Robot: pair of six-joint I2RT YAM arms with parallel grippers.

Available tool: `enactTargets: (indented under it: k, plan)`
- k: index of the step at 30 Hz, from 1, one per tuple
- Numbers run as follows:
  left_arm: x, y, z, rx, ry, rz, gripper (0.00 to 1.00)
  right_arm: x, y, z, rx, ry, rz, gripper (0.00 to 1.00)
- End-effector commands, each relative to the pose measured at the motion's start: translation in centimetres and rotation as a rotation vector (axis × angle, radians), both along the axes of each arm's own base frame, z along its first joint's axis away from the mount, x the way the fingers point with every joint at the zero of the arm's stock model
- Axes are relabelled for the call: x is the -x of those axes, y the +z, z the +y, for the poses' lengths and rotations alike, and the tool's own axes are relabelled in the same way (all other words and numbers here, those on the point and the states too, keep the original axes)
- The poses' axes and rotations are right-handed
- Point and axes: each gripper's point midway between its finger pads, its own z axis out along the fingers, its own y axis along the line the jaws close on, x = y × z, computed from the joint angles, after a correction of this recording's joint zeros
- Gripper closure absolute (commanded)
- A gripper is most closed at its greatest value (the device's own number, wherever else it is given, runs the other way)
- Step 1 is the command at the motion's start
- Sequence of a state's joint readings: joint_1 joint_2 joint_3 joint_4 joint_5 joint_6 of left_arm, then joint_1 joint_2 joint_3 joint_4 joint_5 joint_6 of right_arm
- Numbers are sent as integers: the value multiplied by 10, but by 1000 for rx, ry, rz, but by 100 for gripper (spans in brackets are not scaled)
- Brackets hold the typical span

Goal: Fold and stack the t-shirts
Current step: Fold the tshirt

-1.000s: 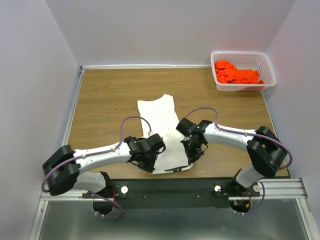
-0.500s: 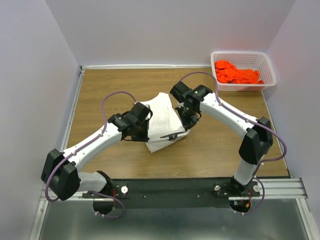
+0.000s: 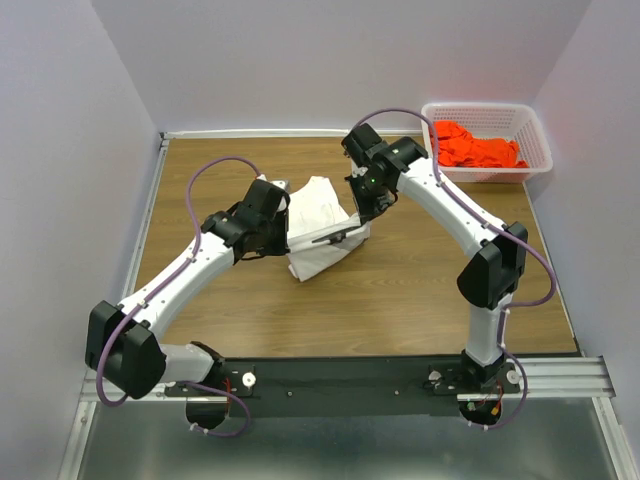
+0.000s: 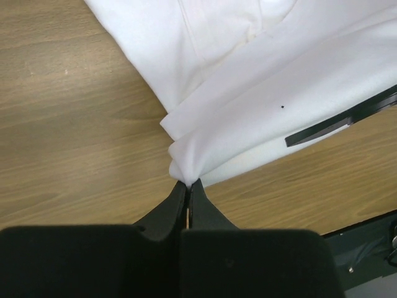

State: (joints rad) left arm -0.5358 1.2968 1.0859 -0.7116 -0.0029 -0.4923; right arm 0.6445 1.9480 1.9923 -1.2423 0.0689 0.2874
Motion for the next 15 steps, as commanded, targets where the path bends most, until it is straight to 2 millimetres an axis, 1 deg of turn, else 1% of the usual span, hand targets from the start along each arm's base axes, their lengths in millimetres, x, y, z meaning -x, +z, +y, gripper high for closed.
enactTargets:
  k: [1,2,3,4,5,6,7,8,10,11,12,13,14,15]
  plan:
    - [10,-6,13,-58,-52,1,100,19,-27,-10,20,23,96,99]
    - [15,-3,13,-48,-58,-12,100,29,-35,-15,26,21,128,100]
    - [28,-11,9,-23,-91,23,100,45,-29,-13,-29,36,155,100]
    - [38,-14,6,-16,-116,35,100,66,-49,-23,-3,34,226,99]
    - [53,-18,5,4,-133,57,100,82,-40,-21,-58,45,238,99]
    - [63,-21,3,14,-148,71,100,95,-41,-22,-75,56,267,99]
    - [79,-22,-5,21,-196,89,100,116,-51,-28,-69,60,324,100]
    - [95,-23,-10,52,-217,110,100,133,-41,-23,-122,94,338,99]
    - [120,-22,-21,86,-261,132,100,158,-40,-22,-159,123,384,100]
    - [132,-16,-25,119,-283,123,100,178,-49,-27,-154,128,445,100]
    - [156,-19,-34,144,-346,166,100,200,-47,-21,-194,163,502,100]
    - [170,-18,-37,175,-350,202,100,214,-44,-21,-214,180,520,99]
    - [187,-14,-38,207,-386,233,100,228,-44,-21,-222,176,556,100]
    - [205,-16,-40,211,-428,262,100,254,-47,-21,-225,209,625,100]
